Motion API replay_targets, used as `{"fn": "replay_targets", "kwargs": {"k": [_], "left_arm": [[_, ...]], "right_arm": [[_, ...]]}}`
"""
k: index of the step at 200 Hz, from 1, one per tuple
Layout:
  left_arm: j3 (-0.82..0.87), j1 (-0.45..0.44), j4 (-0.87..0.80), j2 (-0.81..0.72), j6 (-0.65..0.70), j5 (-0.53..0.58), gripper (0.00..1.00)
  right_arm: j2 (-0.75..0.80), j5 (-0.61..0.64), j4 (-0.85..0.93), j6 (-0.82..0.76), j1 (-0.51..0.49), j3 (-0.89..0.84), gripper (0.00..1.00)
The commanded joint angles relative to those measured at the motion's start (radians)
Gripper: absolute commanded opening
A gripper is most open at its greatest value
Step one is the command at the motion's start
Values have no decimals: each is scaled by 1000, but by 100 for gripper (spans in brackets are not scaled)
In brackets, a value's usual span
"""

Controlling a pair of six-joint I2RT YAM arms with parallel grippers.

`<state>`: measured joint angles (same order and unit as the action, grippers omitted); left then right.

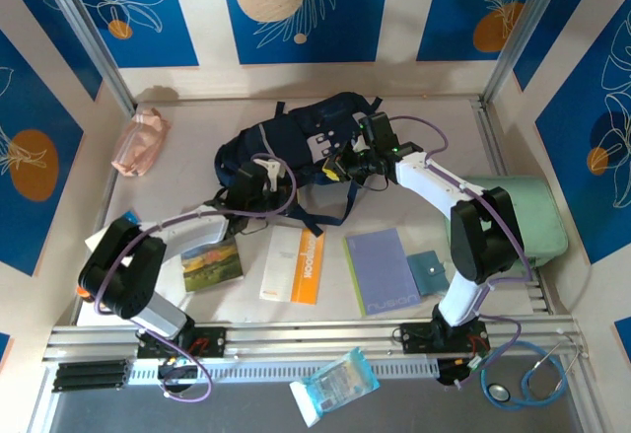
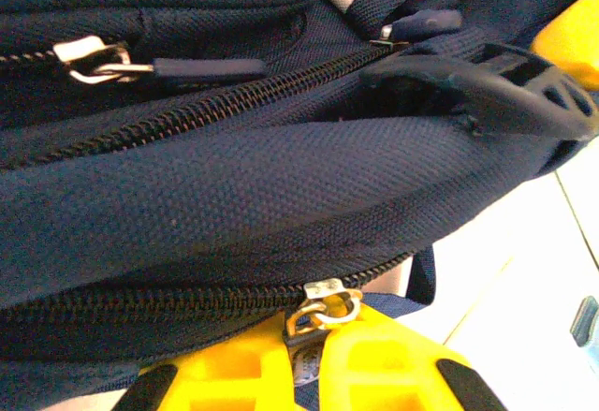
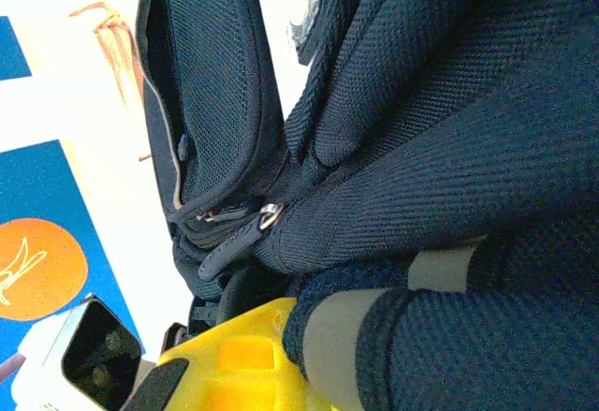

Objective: Pack books, pencil case, and school supplies into a backpack

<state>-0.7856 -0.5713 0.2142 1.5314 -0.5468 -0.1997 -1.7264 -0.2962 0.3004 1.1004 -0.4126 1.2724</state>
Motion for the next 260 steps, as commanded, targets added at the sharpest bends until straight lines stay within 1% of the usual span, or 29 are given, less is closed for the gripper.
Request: {"fn": "replay_targets", "kwargs": {"k": [1,16,27,62,80,113,130,158,194,223,260], "left_arm": [[19,-3,-55,-51,16,12,0],[19,-2,-85,-68,22,-24,0],[23,-2,-109,-82,21,-27,0],[45,13,-196,-141,35,20,0],[66,38,-245,-180,50,59,0],[97,87,-290,-239,76,81,0],[86,93,-310,-242,93,100,0],[54,93,-302,-216,116,69,0],[30,104,-337,-208,131,107,0],[31,154,-399,-224,143,122,0],[26,216,-468,-239,188,164,0]], "right_arm": [[2,-44,-30,-11,13,24,0],[4,-39,-30,-14,21,18,0],[4,-38,-31,-16,23,16,0],[4,-35,-35,-16,29,7,0],[5,-37,-37,-16,32,3,0],[9,-41,-40,-17,34,2,0],[11,-45,-44,-14,31,2,0],[6,-49,-49,-11,19,8,0],[9,-39,-41,-14,21,1,0],[22,-10,-21,-40,47,-14,0],[19,11,-4,-81,115,-31,0]]}}
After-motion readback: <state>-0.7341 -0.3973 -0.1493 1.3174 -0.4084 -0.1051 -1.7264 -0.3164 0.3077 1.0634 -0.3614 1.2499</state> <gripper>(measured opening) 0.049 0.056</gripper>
